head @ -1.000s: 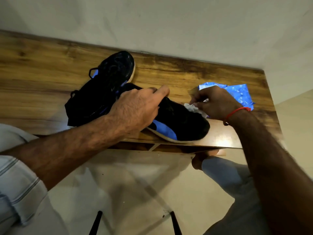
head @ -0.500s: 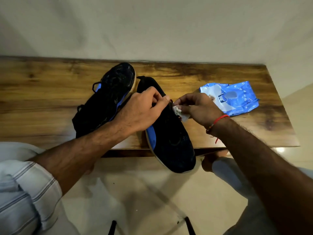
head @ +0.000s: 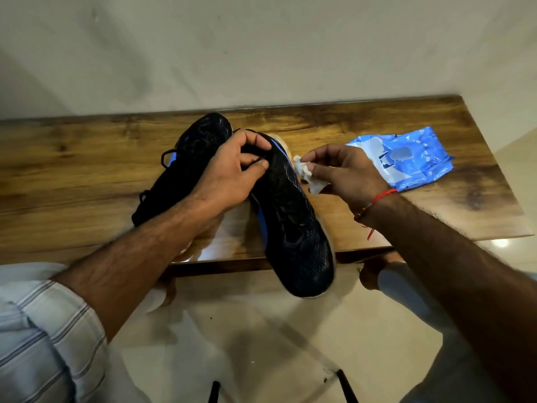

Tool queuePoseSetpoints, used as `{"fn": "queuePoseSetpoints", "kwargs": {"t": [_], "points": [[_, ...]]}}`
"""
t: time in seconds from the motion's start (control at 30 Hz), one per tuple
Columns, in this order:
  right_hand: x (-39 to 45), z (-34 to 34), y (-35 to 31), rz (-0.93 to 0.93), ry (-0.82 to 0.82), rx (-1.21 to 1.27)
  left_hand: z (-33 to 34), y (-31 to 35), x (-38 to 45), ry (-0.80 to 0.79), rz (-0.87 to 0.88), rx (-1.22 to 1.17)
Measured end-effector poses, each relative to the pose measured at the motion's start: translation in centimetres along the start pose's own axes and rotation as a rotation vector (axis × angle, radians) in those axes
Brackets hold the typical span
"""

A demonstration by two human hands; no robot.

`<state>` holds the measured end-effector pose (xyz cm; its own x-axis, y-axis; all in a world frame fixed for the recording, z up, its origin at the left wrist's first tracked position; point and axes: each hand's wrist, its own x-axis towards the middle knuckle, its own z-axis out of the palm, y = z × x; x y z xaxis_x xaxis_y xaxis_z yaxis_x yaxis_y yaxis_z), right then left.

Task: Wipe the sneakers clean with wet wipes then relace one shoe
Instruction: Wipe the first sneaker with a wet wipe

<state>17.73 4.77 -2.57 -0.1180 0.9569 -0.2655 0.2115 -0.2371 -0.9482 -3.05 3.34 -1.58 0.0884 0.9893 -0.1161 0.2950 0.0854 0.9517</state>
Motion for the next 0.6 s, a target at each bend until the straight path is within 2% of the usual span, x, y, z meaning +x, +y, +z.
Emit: {"fn": "queuePoseSetpoints", "kwargs": {"t": [0.13, 0.27, 0.47, 0.6], "points": [[-0.4, 0.9, -0.4, -0.051, 0.036, 0.155, 0.3, 0.1, -0.1, -0.045, 0.017, -0.094], [-0.5, 0.9, -0.3, -0.245, 0.057, 0.000, 0.0, -0.2, 0.2, -0.035, -0.054, -0.153], [-1.1, 1.9, 0.0, -0.355, 0.002, -0.236, 0.1, -0.5, 0.7, 0.156, -0.284, -0.348], [-1.5, 2.5, 0.0, -0.421, -0.028, -0.364, 0.7, -1.5, 0.4, 0.353, -0.287, -0.289]]}}
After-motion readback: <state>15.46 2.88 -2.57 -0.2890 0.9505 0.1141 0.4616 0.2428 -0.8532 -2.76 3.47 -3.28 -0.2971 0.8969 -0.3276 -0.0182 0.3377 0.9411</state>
